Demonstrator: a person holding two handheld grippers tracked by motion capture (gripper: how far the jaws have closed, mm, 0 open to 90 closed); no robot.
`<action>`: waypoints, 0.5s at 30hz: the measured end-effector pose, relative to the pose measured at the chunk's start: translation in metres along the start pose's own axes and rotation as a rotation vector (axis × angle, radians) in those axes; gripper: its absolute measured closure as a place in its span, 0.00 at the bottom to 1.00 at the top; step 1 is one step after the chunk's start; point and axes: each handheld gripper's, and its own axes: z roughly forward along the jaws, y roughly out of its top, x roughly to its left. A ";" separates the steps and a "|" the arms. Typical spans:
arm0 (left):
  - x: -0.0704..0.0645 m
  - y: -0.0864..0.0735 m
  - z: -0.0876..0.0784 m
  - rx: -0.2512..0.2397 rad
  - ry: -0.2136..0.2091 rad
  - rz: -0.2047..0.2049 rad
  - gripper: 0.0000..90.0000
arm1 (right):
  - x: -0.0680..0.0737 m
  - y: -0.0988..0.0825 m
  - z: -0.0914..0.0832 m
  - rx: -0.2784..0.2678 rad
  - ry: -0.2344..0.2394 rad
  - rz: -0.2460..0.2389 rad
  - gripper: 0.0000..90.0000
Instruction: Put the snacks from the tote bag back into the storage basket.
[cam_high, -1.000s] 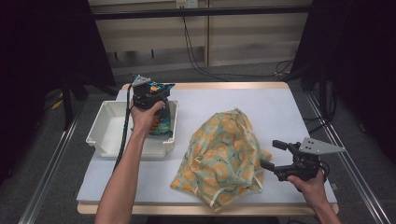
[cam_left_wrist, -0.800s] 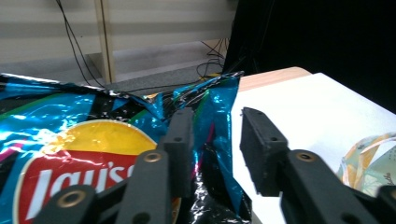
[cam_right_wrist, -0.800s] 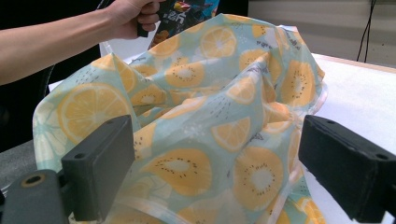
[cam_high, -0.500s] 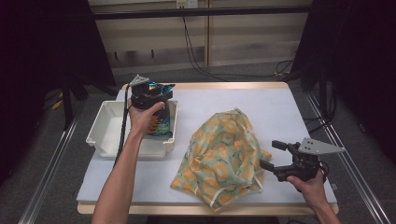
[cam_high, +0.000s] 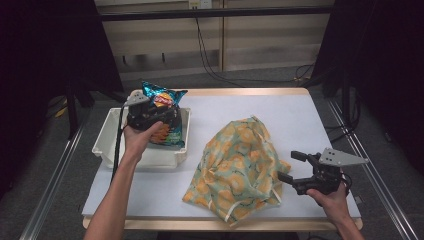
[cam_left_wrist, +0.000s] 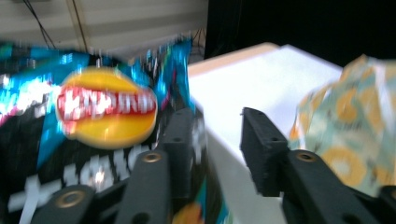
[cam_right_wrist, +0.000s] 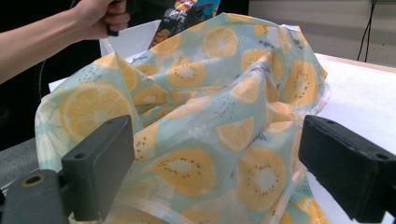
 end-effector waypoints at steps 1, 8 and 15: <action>0.000 -0.005 -0.002 0.010 -0.007 0.001 0.74 | 0.000 0.000 0.000 0.000 0.000 0.000 0.11; 0.000 -0.036 -0.010 0.086 0.007 0.043 0.78 | 0.000 0.000 0.000 -0.002 -0.005 0.004 0.11; 0.012 -0.062 0.006 0.164 -0.023 0.022 0.85 | 0.000 -0.001 0.002 0.006 -0.002 0.004 0.11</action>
